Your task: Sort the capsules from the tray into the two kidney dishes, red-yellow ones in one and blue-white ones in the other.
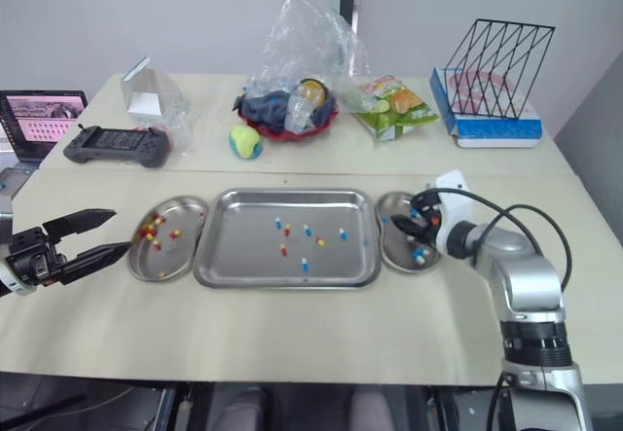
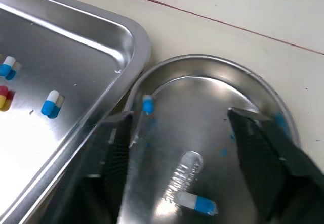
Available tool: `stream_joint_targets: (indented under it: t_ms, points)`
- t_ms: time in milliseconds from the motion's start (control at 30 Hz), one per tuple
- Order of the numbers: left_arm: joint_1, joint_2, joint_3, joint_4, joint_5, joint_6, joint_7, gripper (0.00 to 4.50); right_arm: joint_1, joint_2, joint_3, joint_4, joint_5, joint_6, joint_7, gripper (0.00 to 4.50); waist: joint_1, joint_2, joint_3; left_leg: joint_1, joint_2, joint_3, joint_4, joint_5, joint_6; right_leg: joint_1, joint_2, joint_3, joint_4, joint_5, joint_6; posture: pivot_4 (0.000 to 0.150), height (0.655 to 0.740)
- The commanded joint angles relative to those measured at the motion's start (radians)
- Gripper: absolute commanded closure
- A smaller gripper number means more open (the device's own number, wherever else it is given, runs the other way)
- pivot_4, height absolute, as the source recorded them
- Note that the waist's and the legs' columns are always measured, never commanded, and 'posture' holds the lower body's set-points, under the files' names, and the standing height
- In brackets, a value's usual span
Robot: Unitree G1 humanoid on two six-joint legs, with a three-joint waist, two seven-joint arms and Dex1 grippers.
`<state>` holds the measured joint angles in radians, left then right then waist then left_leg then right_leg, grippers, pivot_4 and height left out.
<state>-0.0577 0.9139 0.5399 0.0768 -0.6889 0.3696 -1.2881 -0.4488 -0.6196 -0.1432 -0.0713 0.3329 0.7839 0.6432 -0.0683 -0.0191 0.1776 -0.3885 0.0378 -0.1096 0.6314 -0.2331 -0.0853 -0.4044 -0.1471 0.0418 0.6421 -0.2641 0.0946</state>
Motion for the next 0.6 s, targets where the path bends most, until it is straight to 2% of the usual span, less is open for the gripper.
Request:
stream_joint_targets:
  t_ms: [33,367,433,467,533,600]
  points:
    - [0.0,0.017,0.031,0.001,0.0,-0.019,-0.009,0.0,-0.068,-0.023,-0.102,0.0,0.071,-0.004,0.015,0.03,0.0,0.0,0.0,0.0,0.0,0.0,0.0,0.0,0.0,0.0,0.0,0.0,0.0,0.0,0.0,0.15,0.738]
    - [0.021,0.012,0.078,0.072,0.031,-0.101,-0.002,0.0,-0.065,-0.179,-0.126,0.098,0.049,-0.169,0.142,0.03,0.002,0.0,0.0,0.0,0.0,0.0,-0.001,0.0,0.0,0.0,0.0,0.0,-0.001,0.0,0.0,0.15,0.738]
    - [0.032,0.01,0.104,0.105,0.043,-0.133,0.009,0.0,-0.028,-0.18,-0.154,0.161,0.014,-0.321,0.14,0.03,0.001,0.0,0.0,0.0,0.0,0.0,0.0,0.0,0.0,0.0,0.0,0.0,-0.001,0.0,0.0,0.15,0.738]
    - [0.047,0.009,0.118,0.12,0.052,-0.151,0.012,0.0,0.0,-0.184,-0.182,0.205,0.019,-0.381,0.167,0.03,0.001,0.0,0.0,0.0,0.0,0.0,0.0,0.0,0.0,0.0,0.0,0.0,-0.001,0.0,0.0,0.15,0.738]
    - [0.062,-0.003,0.14,0.151,0.066,-0.193,0.03,0.0,0.042,-0.189,-0.235,0.249,0.101,-0.374,0.263,0.03,0.003,0.0,0.0,0.0,0.0,0.0,0.0,0.0,0.0,0.001,0.0,0.0,-0.001,0.0,0.0,0.15,0.738]
    - [0.072,-0.011,0.145,0.17,0.073,-0.208,0.038,0.0,0.078,-0.187,-0.262,0.269,0.13,-0.373,0.286,0.03,0.003,0.0,0.0,0.0,0.0,0.0,-0.001,0.0,0.0,0.001,0.0,0.0,-0.002,0.0,0.0,0.15,0.738]
